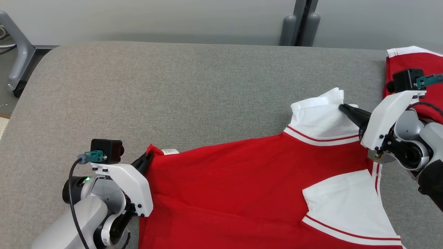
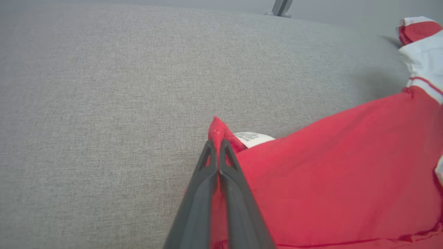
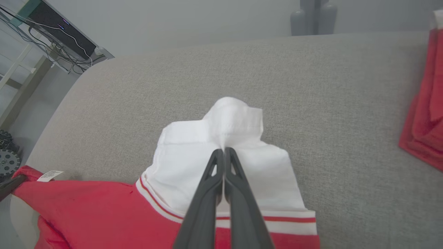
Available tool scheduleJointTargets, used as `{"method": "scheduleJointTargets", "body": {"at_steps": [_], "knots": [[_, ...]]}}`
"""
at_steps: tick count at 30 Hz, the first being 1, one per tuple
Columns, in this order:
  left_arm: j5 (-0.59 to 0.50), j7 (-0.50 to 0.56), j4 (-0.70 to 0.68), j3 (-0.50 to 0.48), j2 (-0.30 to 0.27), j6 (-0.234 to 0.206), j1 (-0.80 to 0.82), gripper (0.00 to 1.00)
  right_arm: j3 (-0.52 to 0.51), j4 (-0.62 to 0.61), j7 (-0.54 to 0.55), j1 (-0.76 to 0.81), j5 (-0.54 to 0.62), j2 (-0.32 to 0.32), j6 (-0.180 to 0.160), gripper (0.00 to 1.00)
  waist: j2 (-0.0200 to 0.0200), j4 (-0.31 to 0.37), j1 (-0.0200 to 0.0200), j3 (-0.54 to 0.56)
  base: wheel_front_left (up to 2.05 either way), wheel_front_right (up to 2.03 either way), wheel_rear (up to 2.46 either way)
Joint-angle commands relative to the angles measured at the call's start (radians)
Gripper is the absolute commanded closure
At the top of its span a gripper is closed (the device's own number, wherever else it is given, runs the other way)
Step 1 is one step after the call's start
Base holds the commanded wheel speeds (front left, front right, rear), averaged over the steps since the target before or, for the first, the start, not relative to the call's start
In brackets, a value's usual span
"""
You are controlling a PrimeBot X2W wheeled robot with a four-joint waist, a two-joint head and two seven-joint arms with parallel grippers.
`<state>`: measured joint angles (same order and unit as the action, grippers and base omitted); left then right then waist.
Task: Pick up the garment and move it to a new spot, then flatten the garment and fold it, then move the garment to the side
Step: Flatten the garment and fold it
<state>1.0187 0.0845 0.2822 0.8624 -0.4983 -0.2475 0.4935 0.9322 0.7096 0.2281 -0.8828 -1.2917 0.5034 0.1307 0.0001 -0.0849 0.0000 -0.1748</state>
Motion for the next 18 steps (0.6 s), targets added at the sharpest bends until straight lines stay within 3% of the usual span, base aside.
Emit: {"method": "scheduleJointTargets", "body": {"at_steps": [1, 18], "knots": [[0.006, 0.0, -0.011, -0.005, -0.016, -0.005, -0.011, 1.0, 0.002, -0.009, -0.007, 0.014, -0.007, 0.01, 0.0, 1.0, -0.0001, 0.004, 0.0, 0.005, 0.0, 0.0, 0.0], [0.015, 0.045, -0.104, 0.0, -0.102, -0.052, -0.078, 1.0, 0.023, -0.154, 0.128, 0.099, -0.134, 0.116, 0.0, 1.0, -0.0001, 0.036, 0.0, 0.043, 0.0, 0.0, 0.0]]}}
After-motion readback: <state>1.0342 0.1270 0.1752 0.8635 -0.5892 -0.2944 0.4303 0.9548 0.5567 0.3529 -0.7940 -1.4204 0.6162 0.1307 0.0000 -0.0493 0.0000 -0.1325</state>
